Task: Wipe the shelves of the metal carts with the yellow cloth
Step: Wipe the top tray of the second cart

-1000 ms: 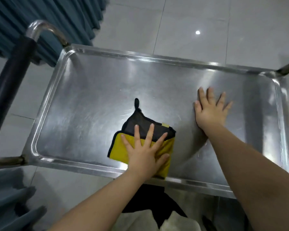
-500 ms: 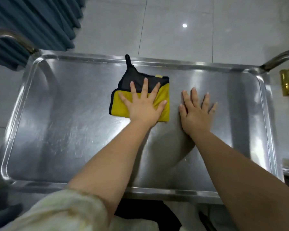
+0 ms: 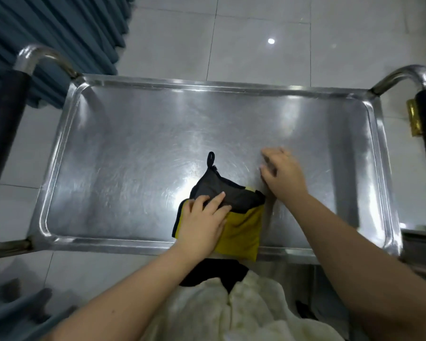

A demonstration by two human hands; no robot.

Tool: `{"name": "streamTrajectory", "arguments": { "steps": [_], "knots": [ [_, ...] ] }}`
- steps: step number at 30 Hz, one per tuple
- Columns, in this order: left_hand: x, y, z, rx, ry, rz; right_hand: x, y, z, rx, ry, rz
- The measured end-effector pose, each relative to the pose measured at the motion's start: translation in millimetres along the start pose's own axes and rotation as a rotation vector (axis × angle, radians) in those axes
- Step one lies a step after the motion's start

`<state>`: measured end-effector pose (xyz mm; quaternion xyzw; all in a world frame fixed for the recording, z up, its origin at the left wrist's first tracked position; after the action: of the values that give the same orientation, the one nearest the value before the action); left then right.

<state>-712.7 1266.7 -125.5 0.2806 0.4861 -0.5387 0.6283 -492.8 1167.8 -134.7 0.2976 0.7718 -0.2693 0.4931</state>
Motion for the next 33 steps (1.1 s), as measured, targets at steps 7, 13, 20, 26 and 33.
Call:
{"name": "streamTrajectory", "arguments": {
  "steps": [7,13,20,26,33],
  "knots": [
    [-17,-17,-64,0.085,-0.061,0.075,18,-89,-53,-0.125,0.138,0.023],
    [-33,-1,-80,0.004,-0.175,0.011,33,-122,-62,0.043,-0.155,0.104],
    [-70,59,-60,-0.004,-0.226,0.071,1,-102,-57,0.317,0.031,0.196],
    [-49,91,-35,0.128,-0.132,0.014,11,-96,-38,0.324,-0.118,0.194],
    [-22,10,-36,0.621,-0.235,-0.075,18,-158,-69,0.044,0.062,0.194]
  ]
}}
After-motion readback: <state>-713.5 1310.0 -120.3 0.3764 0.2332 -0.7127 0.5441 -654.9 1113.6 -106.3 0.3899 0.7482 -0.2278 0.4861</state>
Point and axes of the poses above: each hand's wrist, its own y-axis towards the middle knuckle, its own x-axis out of the palm, z = x × y, the point moved 4 cm from there along y, towards the middle knuckle, and after that the axes turned 7 degrees about -y, right-handed, at the moved point
